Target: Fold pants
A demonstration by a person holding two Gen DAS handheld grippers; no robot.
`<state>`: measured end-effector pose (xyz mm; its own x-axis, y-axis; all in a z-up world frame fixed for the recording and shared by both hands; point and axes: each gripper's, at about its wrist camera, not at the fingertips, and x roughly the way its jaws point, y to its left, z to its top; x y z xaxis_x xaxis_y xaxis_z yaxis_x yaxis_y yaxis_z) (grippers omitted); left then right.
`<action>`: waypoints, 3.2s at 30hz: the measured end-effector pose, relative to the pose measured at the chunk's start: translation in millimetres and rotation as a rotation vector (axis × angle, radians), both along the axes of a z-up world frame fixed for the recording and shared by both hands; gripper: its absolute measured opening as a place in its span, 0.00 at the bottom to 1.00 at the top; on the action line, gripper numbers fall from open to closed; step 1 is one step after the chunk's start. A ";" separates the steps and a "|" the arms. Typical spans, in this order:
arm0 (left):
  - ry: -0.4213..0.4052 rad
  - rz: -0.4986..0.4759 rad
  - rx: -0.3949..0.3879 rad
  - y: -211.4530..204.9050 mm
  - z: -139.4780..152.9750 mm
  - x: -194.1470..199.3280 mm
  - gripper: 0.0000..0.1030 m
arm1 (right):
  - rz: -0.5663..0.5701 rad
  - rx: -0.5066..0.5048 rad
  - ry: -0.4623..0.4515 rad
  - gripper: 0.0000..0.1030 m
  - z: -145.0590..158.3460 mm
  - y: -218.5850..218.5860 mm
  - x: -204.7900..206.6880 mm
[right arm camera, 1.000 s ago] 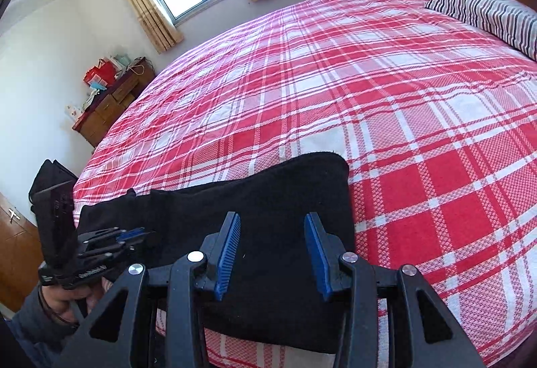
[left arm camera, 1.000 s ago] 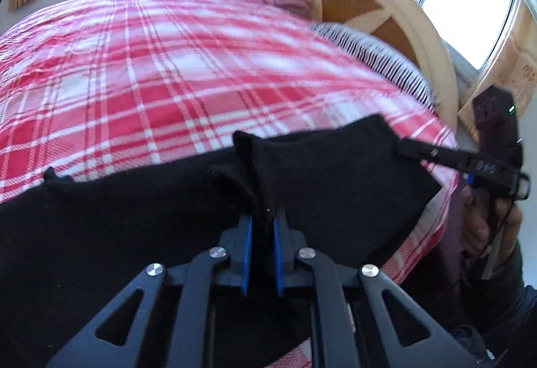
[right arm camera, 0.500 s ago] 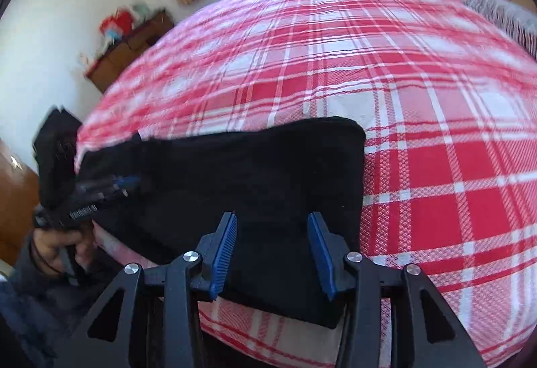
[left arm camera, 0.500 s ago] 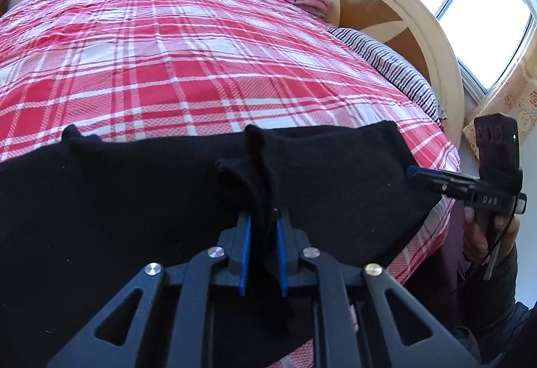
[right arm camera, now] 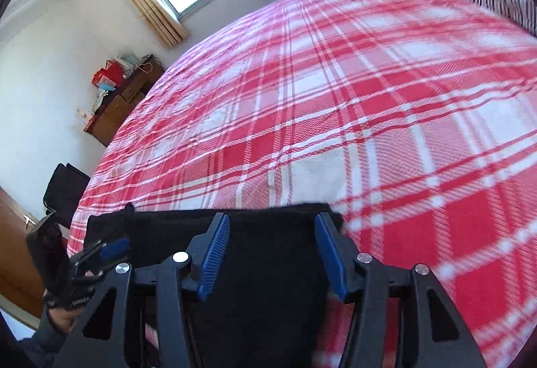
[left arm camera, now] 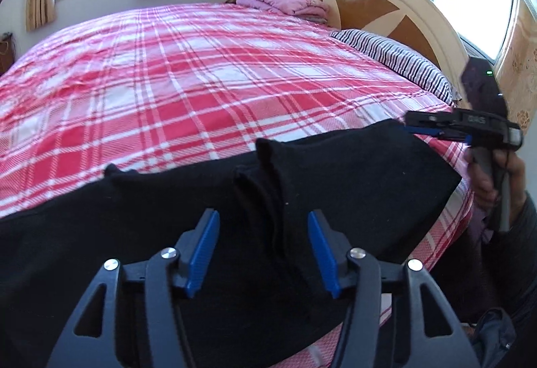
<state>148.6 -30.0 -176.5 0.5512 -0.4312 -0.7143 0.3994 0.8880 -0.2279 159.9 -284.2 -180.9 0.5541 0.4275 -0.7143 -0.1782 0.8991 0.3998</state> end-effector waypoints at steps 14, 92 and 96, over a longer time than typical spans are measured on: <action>-0.065 0.263 0.159 135.4 11.8 -21.2 0.69 | 0.211 0.016 -0.046 0.54 0.2 11.1 -79.3; -0.162 0.286 -0.127 173.7 89.2 -51.5 0.17 | 0.009 0.026 -0.251 0.55 1.7 10.9 -83.1; -0.190 0.181 -0.179 132.6 114.4 -38.5 0.17 | -0.039 0.044 -0.255 0.55 5.7 -1.4 -82.0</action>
<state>110.1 102.5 -62.1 0.7466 -0.4235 -0.5130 0.2891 0.9011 -0.3232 77.8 -285.7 -175.1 0.7308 0.4293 -0.5308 -0.2433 0.8902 0.3850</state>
